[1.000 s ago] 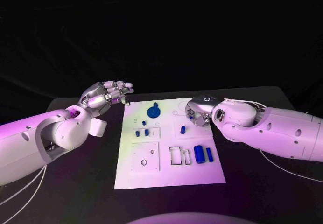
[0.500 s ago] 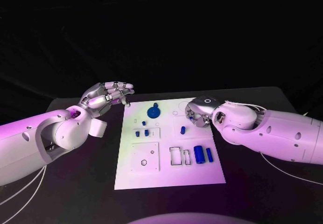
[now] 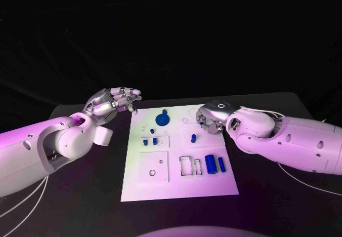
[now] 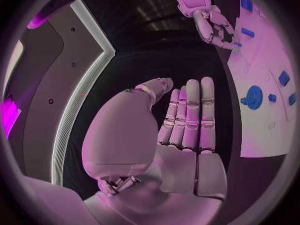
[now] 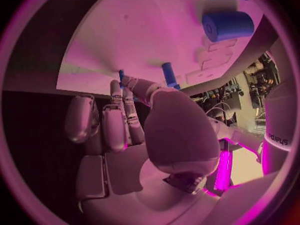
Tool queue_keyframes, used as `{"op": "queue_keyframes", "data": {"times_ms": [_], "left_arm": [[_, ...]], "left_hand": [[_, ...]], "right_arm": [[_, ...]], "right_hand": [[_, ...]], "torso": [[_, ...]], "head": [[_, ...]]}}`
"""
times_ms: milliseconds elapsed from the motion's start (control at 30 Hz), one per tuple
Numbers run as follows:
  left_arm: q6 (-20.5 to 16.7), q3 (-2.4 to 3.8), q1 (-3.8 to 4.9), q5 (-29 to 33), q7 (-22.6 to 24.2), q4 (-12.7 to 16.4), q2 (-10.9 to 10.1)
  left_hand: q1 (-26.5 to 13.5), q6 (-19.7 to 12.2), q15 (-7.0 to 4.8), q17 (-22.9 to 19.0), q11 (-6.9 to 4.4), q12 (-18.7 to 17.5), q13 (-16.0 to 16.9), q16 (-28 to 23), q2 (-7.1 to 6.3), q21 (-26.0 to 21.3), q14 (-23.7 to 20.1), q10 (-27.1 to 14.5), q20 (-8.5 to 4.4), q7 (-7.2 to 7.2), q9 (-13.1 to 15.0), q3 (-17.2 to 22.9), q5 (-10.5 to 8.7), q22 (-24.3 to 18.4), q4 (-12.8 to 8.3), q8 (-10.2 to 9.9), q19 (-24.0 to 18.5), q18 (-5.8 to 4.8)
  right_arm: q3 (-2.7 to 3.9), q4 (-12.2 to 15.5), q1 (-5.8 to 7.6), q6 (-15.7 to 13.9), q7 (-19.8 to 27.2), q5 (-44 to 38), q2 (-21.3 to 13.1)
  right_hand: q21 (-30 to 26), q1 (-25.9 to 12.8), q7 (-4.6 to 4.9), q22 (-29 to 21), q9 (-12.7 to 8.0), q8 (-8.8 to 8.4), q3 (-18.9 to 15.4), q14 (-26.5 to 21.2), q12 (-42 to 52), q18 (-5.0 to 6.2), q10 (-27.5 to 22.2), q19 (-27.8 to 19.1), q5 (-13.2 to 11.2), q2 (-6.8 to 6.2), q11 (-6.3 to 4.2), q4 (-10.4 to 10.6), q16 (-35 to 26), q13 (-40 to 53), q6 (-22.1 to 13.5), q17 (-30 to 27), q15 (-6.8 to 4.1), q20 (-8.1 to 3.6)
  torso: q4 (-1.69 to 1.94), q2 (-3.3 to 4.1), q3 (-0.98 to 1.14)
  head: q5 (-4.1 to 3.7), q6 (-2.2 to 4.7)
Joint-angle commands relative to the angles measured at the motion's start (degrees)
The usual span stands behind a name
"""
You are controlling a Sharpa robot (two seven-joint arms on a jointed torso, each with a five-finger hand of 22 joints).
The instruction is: Assemble the parts on the task board
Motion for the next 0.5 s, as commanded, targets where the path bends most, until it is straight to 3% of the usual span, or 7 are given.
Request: {"op": "queue_keyframes", "data": {"times_ms": [33,367,500], "left_arm": [[0.7,0.04,-0.01,-0.3,0.2,-0.1,0.0],[0.8,0.04,-0.04,-0.3,0.1,0.2,-0.1],[0.9,0.04,-0.11,-0.3,0.1,0.2,0.1]], "left_hand": [[0.0,-0.1,0.10,0.0,0.37,-0.3,-0.1,-0.3,0.40,-0.2,0.1,0.0,-0.01,0.50,-0.1,-0.1,-0.14,-0.1,-0.4,-0.2,0.3,0.80],[-0.2,-0.9,0.31,-0.2,0.69,-0.7,-0.3,-0.5,0.37,-0.2,0.1,-0.4,0.08,0.94,-0.3,-0.2,-0.09,-0.1,-0.6,-0.8,0.3,0.75],[-0.2,-0.9,0.31,-0.2,0.69,-0.7,-0.3,-0.5,0.37,-0.2,0.1,-0.4,0.08,0.94,-0.3,-0.2,-0.09,-0.1,-0.6,-0.8,0.3,0.75]], "right_arm": [[0.13,0.7,0.48,-1.1,-0.3,0.4,-0.4],[0.41,4.5,1.33,-2.0,0.1,3.4,-1.9],[0.45,7.5,1.32,-2.4,0.5,4.4,-1.8]], "right_hand": [[0.4,-0.3,0.04,0.1,0.0,0.25,0.2,2.3,0.1,-0.73,2.1,0.5,-0.2,0.52,-1.74,-0.2,0.2,0.1,0.1,0.0,-0.32,0.02],[0.3,-0.6,0.07,0.0,0.0,0.27,0.2,2.4,0.0,-0.69,2.0,0.3,-0.2,0.51,-1.71,-0.1,0.3,0.2,0.0,0.1,-0.30,0.03],[0.2,-0.6,0.08,0.0,0.0,0.26,0.3,2.4,0.0,-0.68,2.0,0.3,-0.2,0.53,-1.70,-0.1,0.4,0.2,0.0,0.2,-0.29,0.03]], "torso": [[0.01,0.04,0.03],[0.02,0.03,0.05],[-0.01,-0.02,0.08]], "head": [[-0.03,0.09],[0.26,0.09],[0.83,-0.12]]}}
